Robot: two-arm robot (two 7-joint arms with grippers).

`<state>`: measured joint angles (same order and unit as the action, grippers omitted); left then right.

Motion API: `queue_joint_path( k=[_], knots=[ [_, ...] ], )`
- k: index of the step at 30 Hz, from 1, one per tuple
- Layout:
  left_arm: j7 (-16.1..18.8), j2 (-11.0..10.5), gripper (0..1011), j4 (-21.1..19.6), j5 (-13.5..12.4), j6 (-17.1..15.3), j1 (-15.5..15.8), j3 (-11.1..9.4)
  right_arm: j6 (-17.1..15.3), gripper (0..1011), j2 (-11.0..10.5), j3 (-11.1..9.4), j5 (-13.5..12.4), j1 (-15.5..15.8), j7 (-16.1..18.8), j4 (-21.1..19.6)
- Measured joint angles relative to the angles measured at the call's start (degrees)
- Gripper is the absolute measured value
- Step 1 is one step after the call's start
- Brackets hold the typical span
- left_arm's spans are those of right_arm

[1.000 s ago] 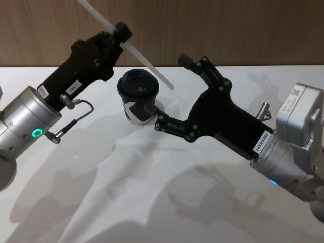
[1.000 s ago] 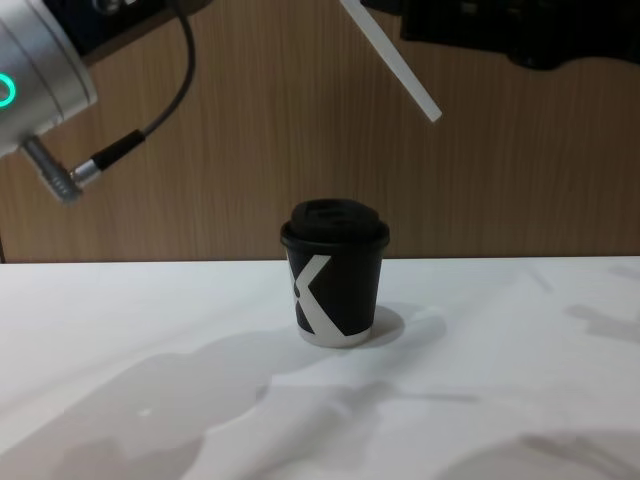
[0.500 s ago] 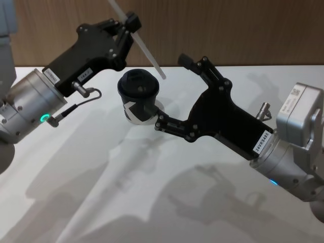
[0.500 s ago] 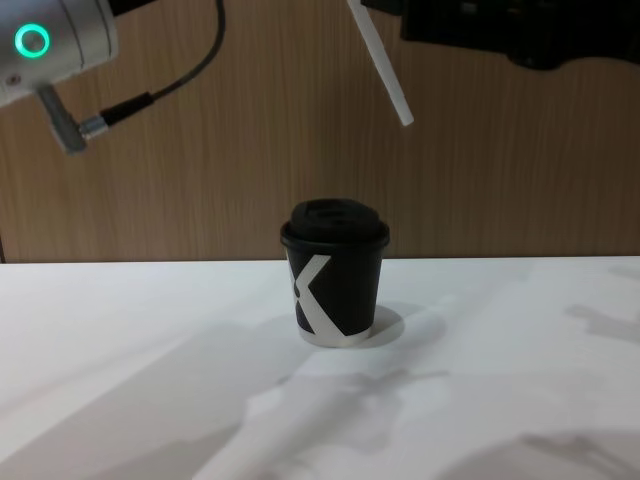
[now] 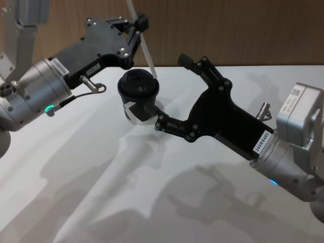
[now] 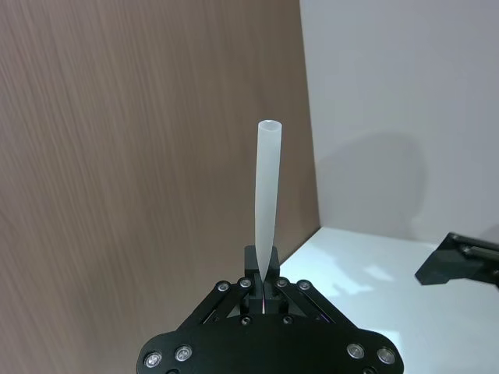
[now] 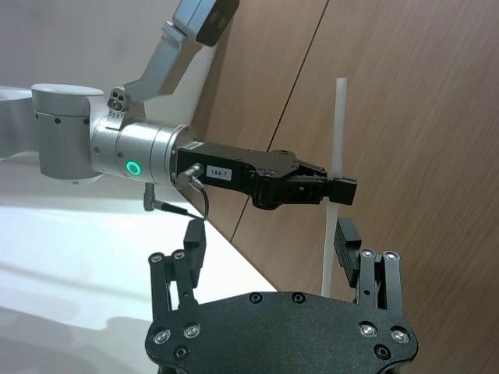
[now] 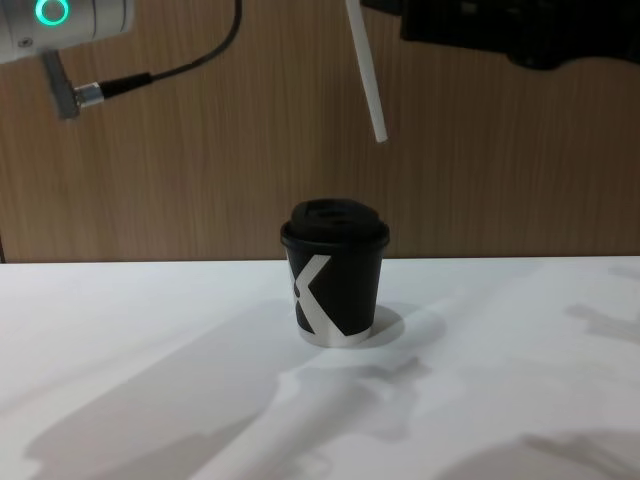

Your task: Pick up the straw with one hand, pass it to the other hand, and insert it into the cup.

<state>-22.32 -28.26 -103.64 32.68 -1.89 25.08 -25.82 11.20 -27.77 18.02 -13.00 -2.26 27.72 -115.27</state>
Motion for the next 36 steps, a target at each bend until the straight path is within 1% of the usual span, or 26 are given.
queue_joint_path(
  k=[5, 13, 23, 36],
  knots=[
    [1.18, -0.09, 12, -0.07, -2.22, -1.23, 0.51, -0.55, 0.00, 1001, 0.00, 0.00, 0.00, 0.00, 0.00, 0.00],
    [2.85, 0.32, 12, 0.68, -4.59, -2.56, 0.66, -0.96, 0.00, 1001, 0.00, 0.00, 0.00, 0.00, 0.00, 0.00],
    [4.15, 1.27, 12, 2.16, -6.13, -3.28, 0.53, -1.07, 0.00, 1001, 0.00, 0.00, 0.00, 0.00, 0.00, 0.00],
    [4.43, 2.55, 12, 4.14, -7.01, -3.53, 0.63, -1.04, 0.00, 1001, 0.00, 0.00, 0.00, 0.00, 0.00, 0.00]
  ],
)
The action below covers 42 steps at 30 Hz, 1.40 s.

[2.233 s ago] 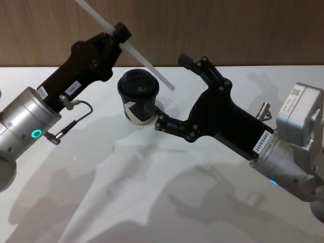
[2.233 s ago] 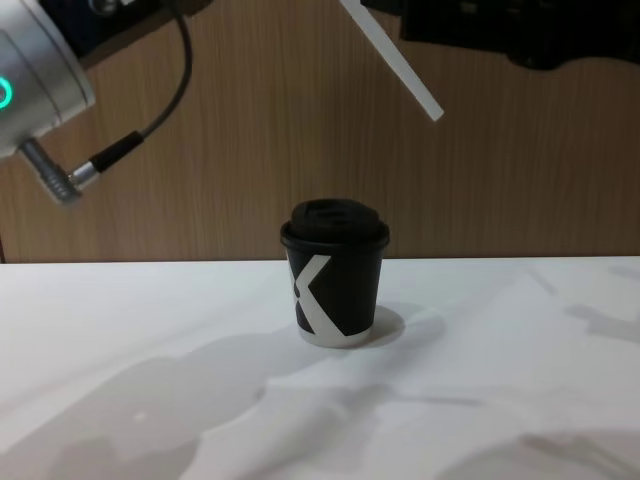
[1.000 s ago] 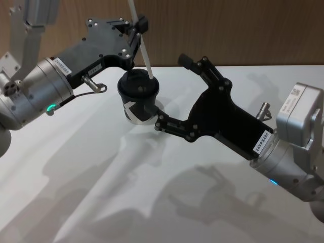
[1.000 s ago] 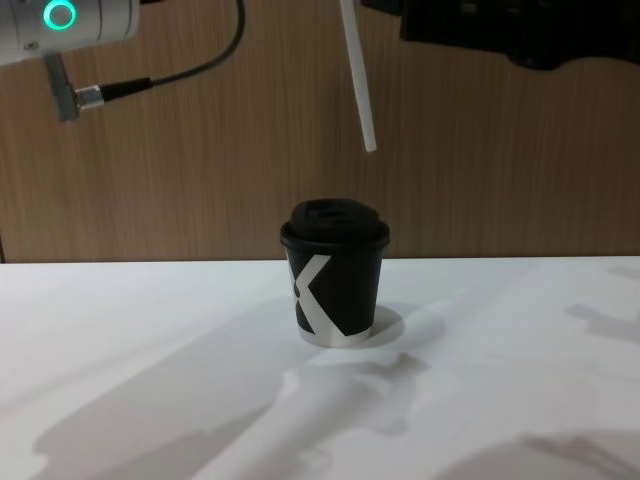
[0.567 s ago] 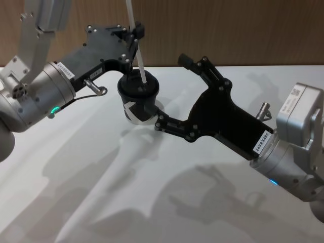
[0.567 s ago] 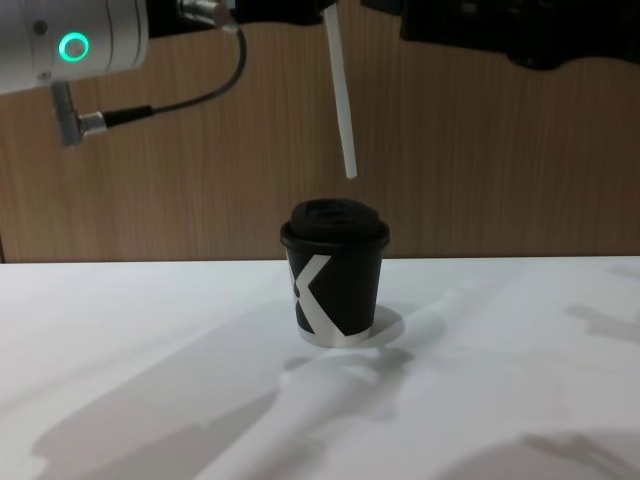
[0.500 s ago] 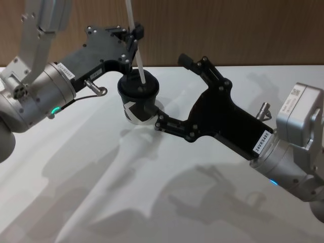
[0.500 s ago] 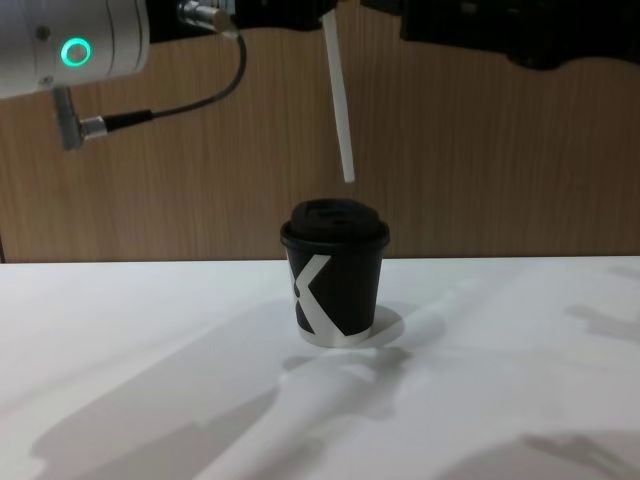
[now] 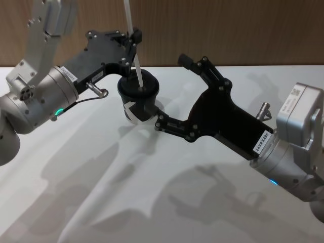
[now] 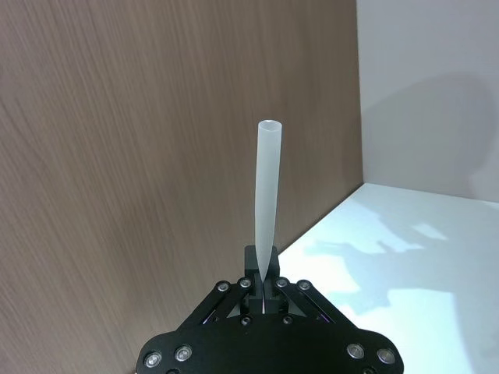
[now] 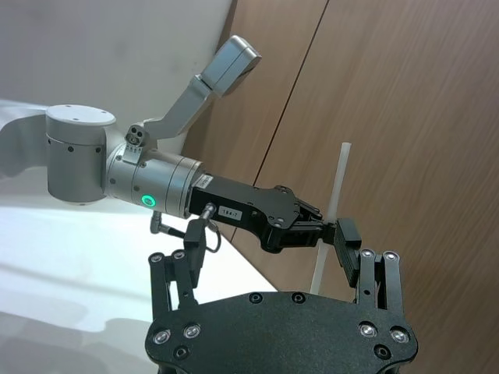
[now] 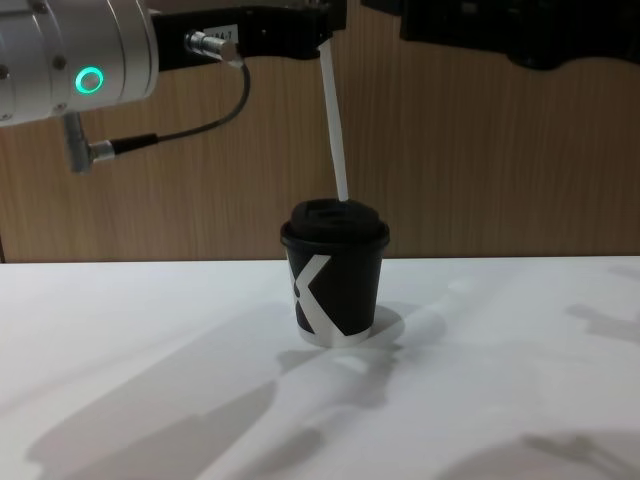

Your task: Pick up the straw with one hand, pass it to the other hand, and insert it into the cup.

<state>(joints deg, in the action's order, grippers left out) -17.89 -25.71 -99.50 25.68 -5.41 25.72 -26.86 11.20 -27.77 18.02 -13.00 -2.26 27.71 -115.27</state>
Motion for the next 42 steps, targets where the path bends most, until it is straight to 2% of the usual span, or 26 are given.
queue_joint_path(
  k=[42],
  knots=[
    [0.55, 3.40, 12, 3.43, -4.49, -1.07, 1.05, -0.22, 0.00, 1001, 0.00, 0.00, 0.00, 0.00, 0.00, 0.00]
  ],
)
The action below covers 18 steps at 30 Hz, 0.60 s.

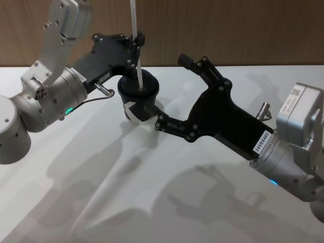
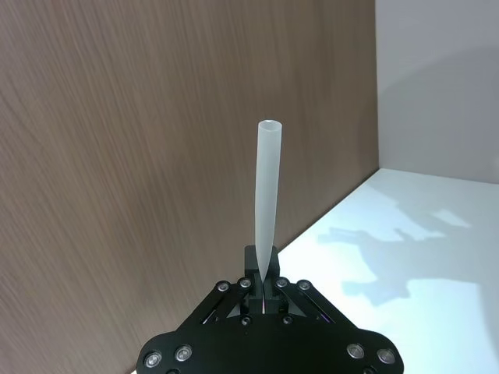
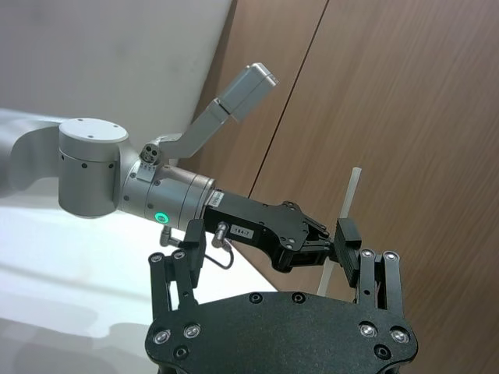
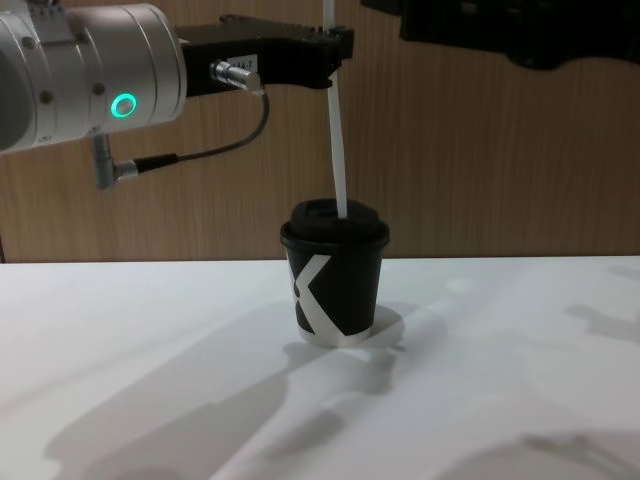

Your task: Pick up the straw with one hand, pass it to the other hand, and insert it into the cup.

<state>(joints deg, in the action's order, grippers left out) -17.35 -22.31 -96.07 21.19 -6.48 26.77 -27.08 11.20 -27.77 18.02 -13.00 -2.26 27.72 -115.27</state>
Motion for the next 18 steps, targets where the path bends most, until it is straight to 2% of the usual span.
queue_joint_path(
  k=[18],
  knots=[
    [0.23, 1.44, 11, 1.07, -1.37, -0.80, 0.17, -0.01, 0.00, 1001, 0.00, 0.00, 0.00, 0.00, 0.00, 0.00]
  ],
)
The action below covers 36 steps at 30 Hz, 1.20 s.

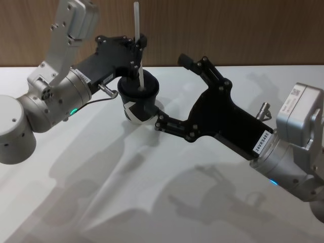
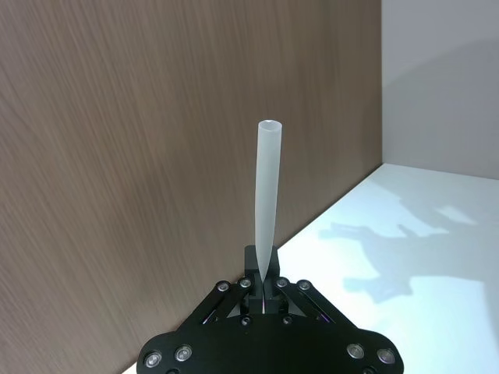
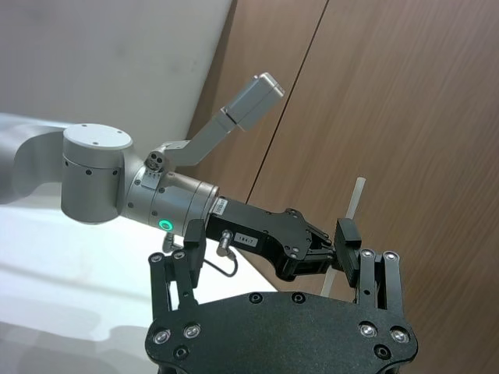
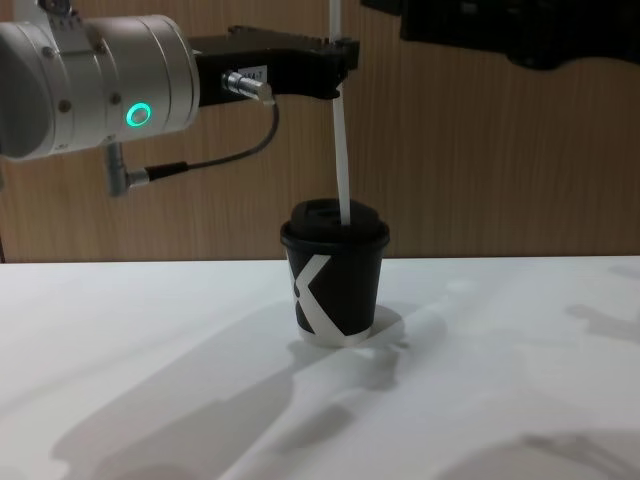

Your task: Pick up the straw with one hand, pass it to the other hand, and insert it into the cup.

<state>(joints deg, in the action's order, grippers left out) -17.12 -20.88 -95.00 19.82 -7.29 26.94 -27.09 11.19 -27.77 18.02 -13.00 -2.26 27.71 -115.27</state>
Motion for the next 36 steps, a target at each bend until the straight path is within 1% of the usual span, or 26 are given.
queue_joint_path(
  k=[13, 19, 21, 23, 25, 26, 27, 30, 31, 32, 33, 34, 35, 36],
  knots=[
    [0.08, 0.86, 19, 0.56, -0.18, -0.64, -0.36, 0.66, 0.00, 1001, 0.00, 0.00, 0.00, 0.00, 0.00, 0.00],
    [0.14, 1.02, 164, 0.68, -0.22, -0.76, -0.44, 0.80, 0.00, 1001, 0.00, 0.00, 0.00, 0.00, 0.00, 0.00],
    [0.15, 1.07, 241, 0.71, -0.23, -0.80, -0.47, 0.83, 0.00, 1001, 0.00, 0.00, 0.00, 0.00, 0.00, 0.00],
    [0.17, 1.10, 277, 0.72, -0.24, -0.82, -0.49, 0.86, 0.00, 1001, 0.00, 0.00, 0.00, 0.00, 0.00, 0.00],
    [0.18, 1.14, 356, 0.74, -0.25, -0.85, -0.51, 0.89, 0.00, 1001, 0.00, 0.00, 0.00, 0.00, 0.00, 0.00],
    [0.19, 1.15, 375, 0.75, -0.26, -0.85, -0.51, 0.90, 0.00, 1001, 0.00, 0.00, 0.00, 0.00, 0.00, 0.00],
    [0.19, 1.17, 439, 0.76, -0.27, -0.87, -0.52, 0.92, 0.00, 1001, 0.00, 0.00, 0.00, 0.00, 0.00, 0.00],
    [0.21, 1.20, 500, 0.77, -0.28, -0.89, -0.54, 0.94, 0.00, 1001, 0.00, 0.00, 0.00, 0.00, 0.00, 0.00],
    [0.22, 1.21, 560, 0.78, -0.29, -0.90, -0.54, 0.94, 0.00, 1001, 0.00, 0.00, 0.00, 0.00, 0.00, 0.00],
    [0.23, 1.22, 596, 0.78, -0.30, -0.91, -0.54, 0.95, 0.00, 1001, 0.00, 0.00, 0.00, 0.00, 0.00, 0.00],
    [0.23, 1.22, 596, 0.78, -0.30, -0.91, -0.54, 0.95, 0.00, 1001, 0.00, 0.00, 0.00, 0.00, 0.00, 0.00],
    [0.23, 1.23, 657, 0.80, -0.30, -0.92, -0.55, 0.96, 0.00, 1001, 0.00, 0.00, 0.00, 0.00, 0.00, 0.00],
    [0.23, 1.23, 680, 0.80, -0.30, -0.92, -0.56, 0.96, 0.00, 1001, 0.00, 0.00, 0.00, 0.00, 0.00, 0.00],
    [0.23, 1.24, 680, 0.81, -0.31, -0.93, -0.56, 0.97, 0.00, 1001, 0.00, 0.00, 0.00, 0.00, 0.00, 0.00]
  ],
)
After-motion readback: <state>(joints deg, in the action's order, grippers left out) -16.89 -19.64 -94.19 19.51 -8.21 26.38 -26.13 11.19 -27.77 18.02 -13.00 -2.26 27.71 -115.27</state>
